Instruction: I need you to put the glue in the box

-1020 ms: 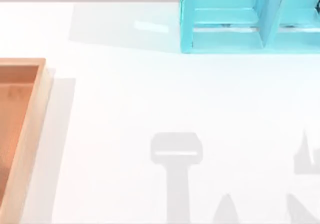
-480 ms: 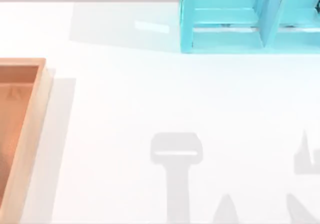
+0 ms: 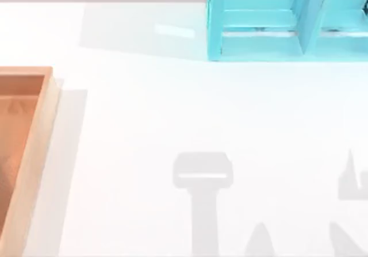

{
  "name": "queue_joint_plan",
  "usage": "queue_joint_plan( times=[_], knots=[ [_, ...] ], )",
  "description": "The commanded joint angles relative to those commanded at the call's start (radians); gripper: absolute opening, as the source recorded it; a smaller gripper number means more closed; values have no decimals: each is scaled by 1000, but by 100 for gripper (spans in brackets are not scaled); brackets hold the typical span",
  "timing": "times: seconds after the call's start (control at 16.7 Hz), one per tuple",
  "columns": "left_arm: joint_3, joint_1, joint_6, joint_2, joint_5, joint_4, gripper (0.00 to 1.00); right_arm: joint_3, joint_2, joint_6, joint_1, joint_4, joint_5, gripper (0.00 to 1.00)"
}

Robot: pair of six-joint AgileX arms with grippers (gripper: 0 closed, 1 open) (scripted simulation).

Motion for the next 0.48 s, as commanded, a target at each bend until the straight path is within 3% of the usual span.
queue_joint_plan(
  times=[0.06, 0.48],
  knots=[
    [0, 0, 0, 0, 0, 0, 0, 0, 0, 0, 0, 0, 0, 100],
    [0, 0, 0, 0, 0, 0, 53, 0, 0, 0, 0, 0, 0, 100]
  ],
)
